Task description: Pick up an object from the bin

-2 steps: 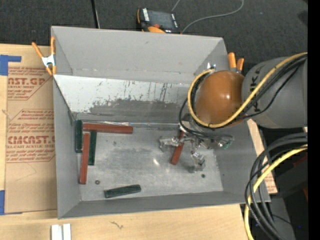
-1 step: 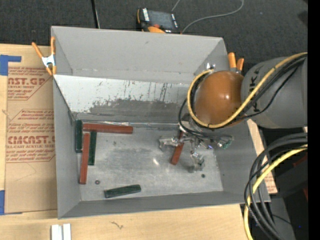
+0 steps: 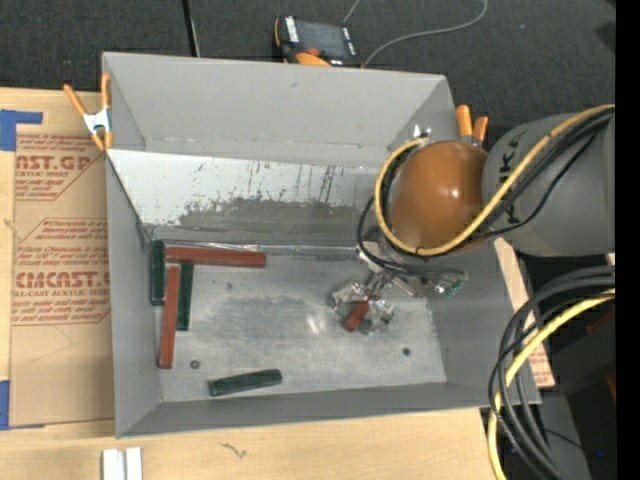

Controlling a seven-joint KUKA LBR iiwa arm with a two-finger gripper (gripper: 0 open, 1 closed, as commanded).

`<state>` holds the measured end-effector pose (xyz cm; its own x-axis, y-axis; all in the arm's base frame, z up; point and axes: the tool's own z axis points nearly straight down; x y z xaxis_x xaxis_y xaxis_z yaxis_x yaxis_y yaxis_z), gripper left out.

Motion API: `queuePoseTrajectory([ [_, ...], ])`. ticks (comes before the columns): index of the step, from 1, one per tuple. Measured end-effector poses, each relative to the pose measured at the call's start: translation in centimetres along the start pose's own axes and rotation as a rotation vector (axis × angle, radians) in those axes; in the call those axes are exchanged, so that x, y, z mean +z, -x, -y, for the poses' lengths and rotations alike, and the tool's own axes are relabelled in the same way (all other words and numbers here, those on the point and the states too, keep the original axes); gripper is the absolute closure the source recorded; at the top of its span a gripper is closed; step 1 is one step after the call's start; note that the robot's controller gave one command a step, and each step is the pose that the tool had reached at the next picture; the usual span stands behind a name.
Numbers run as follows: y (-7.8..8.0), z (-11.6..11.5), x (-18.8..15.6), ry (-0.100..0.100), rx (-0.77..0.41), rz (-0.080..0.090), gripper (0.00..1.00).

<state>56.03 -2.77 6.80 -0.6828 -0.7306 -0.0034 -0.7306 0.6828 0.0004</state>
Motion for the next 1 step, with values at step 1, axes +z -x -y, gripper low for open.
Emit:
queuePoseTrajectory([
  [1, 0.14, -0.04, -2.62, -0.002, 0.001, 0.0, 1.0],
])
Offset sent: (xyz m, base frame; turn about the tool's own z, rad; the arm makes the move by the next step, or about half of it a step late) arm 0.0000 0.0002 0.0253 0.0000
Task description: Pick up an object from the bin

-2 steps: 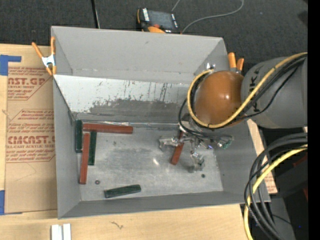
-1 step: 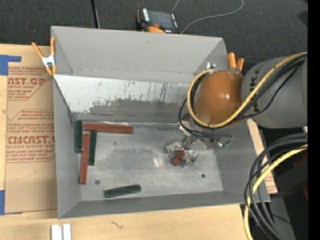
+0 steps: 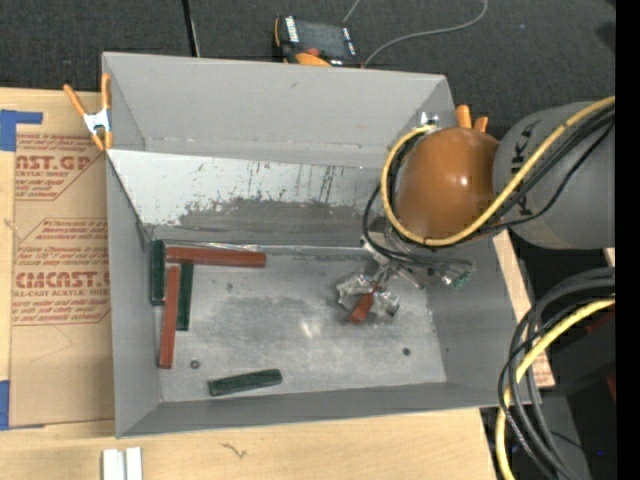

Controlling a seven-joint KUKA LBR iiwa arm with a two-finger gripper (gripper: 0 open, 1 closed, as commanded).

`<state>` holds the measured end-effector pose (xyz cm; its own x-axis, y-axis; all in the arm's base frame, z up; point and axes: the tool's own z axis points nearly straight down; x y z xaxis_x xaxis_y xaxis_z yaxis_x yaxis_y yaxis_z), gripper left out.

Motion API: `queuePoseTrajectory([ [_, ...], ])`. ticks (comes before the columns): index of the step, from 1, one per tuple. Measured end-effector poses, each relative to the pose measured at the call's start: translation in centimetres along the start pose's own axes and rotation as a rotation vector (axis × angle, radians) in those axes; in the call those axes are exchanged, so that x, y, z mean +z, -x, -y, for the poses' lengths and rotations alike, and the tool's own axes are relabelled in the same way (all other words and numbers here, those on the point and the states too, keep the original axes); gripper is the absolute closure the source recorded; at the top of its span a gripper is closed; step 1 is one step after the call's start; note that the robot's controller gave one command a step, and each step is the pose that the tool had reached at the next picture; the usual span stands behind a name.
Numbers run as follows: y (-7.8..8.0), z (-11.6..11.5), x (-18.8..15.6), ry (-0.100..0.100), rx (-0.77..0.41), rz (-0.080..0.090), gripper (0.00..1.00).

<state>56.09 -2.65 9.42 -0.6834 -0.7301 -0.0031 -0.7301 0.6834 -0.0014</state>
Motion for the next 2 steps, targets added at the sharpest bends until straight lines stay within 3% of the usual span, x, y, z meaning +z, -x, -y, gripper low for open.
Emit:
queuePoseTrajectory([
  [1, 0.1, 0.0, -1.7, 0.0, 0.001, 0.0, 1.0],
  [2, 0.3, 0.0, -7.9, -0.004, 0.001, 0.003, 1.0],
])
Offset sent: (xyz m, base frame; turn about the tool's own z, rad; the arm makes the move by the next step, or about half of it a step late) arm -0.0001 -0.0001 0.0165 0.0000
